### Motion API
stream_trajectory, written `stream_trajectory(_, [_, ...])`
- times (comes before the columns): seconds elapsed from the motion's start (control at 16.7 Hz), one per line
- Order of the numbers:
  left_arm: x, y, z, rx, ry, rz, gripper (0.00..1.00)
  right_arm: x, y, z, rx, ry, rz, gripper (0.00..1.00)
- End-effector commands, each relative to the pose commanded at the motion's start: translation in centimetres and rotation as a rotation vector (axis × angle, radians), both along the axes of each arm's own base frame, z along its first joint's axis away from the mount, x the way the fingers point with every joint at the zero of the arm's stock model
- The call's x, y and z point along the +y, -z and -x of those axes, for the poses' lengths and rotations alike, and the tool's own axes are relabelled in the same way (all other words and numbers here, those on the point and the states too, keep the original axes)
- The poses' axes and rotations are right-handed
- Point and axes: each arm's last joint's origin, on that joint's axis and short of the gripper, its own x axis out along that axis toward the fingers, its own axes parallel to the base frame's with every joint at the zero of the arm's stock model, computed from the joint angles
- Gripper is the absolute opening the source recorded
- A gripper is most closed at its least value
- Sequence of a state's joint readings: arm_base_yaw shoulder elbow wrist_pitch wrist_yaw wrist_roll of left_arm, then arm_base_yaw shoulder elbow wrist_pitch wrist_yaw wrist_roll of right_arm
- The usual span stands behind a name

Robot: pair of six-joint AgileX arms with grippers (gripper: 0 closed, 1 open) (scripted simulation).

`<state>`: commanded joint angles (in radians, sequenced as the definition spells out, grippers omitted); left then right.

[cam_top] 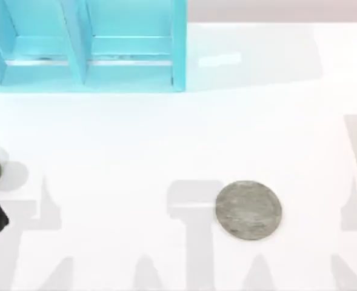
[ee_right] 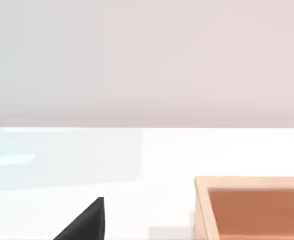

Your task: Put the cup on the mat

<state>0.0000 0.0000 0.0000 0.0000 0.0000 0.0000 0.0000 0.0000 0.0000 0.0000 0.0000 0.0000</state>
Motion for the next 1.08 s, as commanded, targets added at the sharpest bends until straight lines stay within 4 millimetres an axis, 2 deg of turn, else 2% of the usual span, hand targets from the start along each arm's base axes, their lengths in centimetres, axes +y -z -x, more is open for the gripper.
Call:
stream_trajectory(0.18, [0.1,-0.1,0.0,0.009,-0.009,-0.009,1.00,0.0,0.0,0.0,0.000,0.000,0.000,1.00])
stream_trajectory(0.3, [0.2,-0.9,-0.1,0.055,-0.038,-0.057,1.00,0.0,0.0,0.0,0.000,0.000,0.000,1.00])
stream_trajectory(0.48, [0.4,-3.6,-0.5,0.177,-0.052,-0.202,1.00,0.0,0.0,0.0,0.000,0.000,0.000,1.00])
stream_trajectory(0.6, [0.4,-6.4,-1.5,0.276,-0.027,-0.349,1.00,0.0,0.0,0.0,0.000,0.000,0.000,1.00])
stream_trajectory(0.84, [0.3,-12.0,-6.3,0.476,0.103,-0.715,1.00,0.0,0.0,0.0,0.000,0.000,0.000,1.00])
stream_trajectory(0.96, [-0.1,-13.4,-8.9,0.562,0.213,-0.877,1.00,0.0,0.0,0.0,0.000,0.000,0.000,1.00])
stream_trajectory(1.08, [-0.7,-13.9,-11.0,0.628,0.341,-1.002,1.00,0.0,0.0,0.0,0.000,0.000,0.000,1.00])
